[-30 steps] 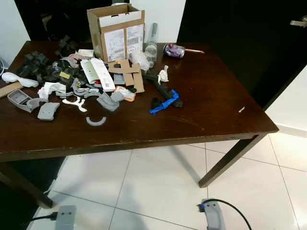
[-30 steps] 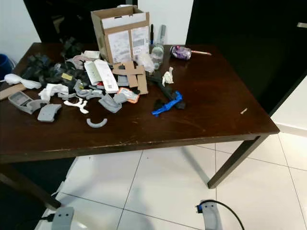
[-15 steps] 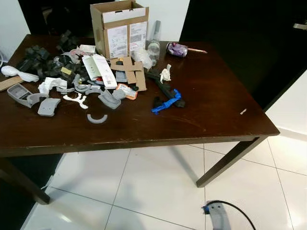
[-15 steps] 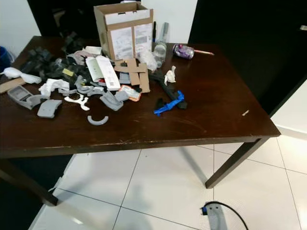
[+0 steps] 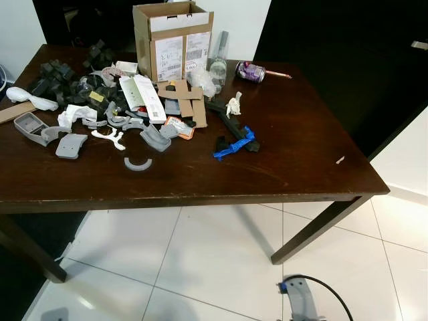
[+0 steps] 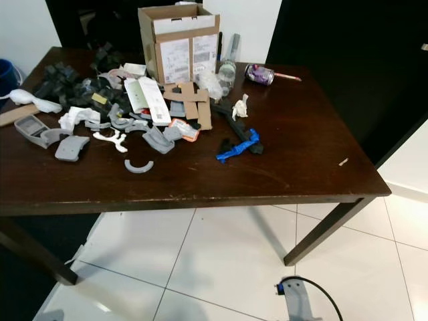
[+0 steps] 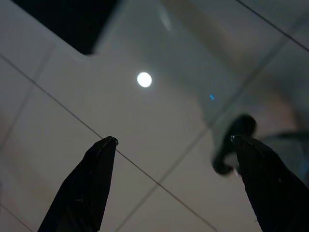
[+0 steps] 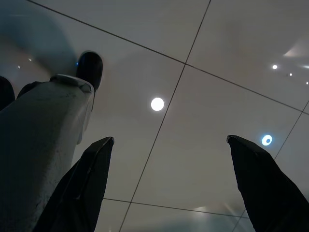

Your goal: Picking trash to rubbish bin

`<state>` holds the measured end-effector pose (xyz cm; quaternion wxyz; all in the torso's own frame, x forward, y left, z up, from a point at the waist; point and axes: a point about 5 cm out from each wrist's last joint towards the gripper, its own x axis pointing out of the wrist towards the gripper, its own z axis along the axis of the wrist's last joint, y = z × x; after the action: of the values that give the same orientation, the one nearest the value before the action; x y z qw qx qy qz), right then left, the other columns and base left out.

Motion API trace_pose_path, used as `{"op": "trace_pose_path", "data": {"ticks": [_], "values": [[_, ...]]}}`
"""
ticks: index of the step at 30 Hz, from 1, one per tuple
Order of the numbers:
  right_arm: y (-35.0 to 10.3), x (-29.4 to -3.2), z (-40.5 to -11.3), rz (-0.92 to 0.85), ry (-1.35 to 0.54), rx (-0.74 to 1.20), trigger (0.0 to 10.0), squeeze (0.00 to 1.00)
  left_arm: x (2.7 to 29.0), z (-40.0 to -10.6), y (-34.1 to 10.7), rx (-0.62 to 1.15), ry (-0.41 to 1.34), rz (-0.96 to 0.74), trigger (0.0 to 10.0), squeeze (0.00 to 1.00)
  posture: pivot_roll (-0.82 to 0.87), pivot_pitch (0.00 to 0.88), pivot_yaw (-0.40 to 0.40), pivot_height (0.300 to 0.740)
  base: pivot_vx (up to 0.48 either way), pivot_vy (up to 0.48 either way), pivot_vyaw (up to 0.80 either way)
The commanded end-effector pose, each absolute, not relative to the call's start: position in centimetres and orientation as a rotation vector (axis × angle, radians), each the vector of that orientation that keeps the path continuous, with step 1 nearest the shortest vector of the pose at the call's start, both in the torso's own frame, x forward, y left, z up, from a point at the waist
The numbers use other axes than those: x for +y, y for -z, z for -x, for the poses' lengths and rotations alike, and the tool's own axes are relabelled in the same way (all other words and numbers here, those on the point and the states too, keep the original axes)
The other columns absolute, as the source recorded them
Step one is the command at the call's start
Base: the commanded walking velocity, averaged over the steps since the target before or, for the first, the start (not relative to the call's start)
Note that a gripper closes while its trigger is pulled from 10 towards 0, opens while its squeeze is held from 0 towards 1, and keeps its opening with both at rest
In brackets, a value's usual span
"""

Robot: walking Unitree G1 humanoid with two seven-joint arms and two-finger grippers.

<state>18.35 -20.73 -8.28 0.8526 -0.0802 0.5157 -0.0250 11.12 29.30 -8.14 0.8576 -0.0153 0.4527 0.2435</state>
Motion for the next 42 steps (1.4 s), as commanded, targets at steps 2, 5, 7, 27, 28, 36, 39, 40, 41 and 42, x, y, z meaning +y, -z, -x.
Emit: {"op": "trace_pose_path", "data": {"ticks": [2,5,7,27,28,36,39,40,41,42], "values": [[8.7,-20.9,-17.3,0.190,0.047,1.131,10.0,0.82,30.4,-10.5,7.8,0.935,-0.580,0.041,10.0,1.00,0.36,0.096,-0.113,0.740,0.000,0.000,0.00],[8.8,-20.6,-17.2,0.194,0.033,1.138,10.0,0.00,32.3,-11.0,6.7,0.857,-0.679,0.031,10.0,1.00,0.36,0.106,-0.112,0.740,0.000,0.000,0.00],[8.9,-20.5,-17.2,0.193,0.032,1.140,10.0,0.00,32.6,-11.0,6.5,0.841,-0.700,0.034,10.0,1.00,0.36,0.106,-0.112,0.740,0.000,0.000,0.00],[9.1,-20.5,-16.5,0.225,-0.012,1.176,10.0,0.00,22.8,-22.1,-7.7,0.082,0.591,0.177,10.0,0.00,0.38,0.139,-0.123,0.740,0.000,0.000,0.00],[9.2,-20.5,-16.5,0.227,-0.013,1.176,10.0,0.00,21.6,-21.5,-8.5,0.091,0.718,0.169,10.0,0.00,0.38,0.141,-0.121,0.740,0.000,0.000,0.00],[9.3,-20.6,-16.1,0.233,-0.015,1.186,10.0,0.00,19.2,-21.5,-13.9,0.014,0.990,0.041,10.0,0.00,0.37,0.151,-0.117,0.740,0.000,0.000,0.00],[8.9,-21.5,-16.7,0.213,0.087,1.134,10.0,0.00,20.4,-24.2,-18.9,-0.115,0.887,-0.130,10.0,0.00,0.36,0.178,-0.112,0.740,0.000,0.000,0.00],[8.6,-21.9,-17.1,0.204,0.129,1.110,10.0,0.00,20.6,-24.7,-19.9,-0.140,0.864,-0.161,10.0,0.00,0.36,0.178,-0.112,0.740,0.000,0.000,0.00],[8.6,-21.9,-17.1,0.204,0.129,1.110,10.0,0.00,20.6,-24.7,-19.9,-0.140,0.864,-0.161,10.0,0.00,0.36,0.178,-0.112,0.740,0.000,0.000,0.00],[8.3,-22.6,-17.5,0.178,0.198,1.082,10.0,0.00,20.7,-24.8,-20.8,-0.151,0.868,-0.183,10.0,0.00,0.36,0.186,-0.108,0.740,0.000,0.000,0.00]]}}
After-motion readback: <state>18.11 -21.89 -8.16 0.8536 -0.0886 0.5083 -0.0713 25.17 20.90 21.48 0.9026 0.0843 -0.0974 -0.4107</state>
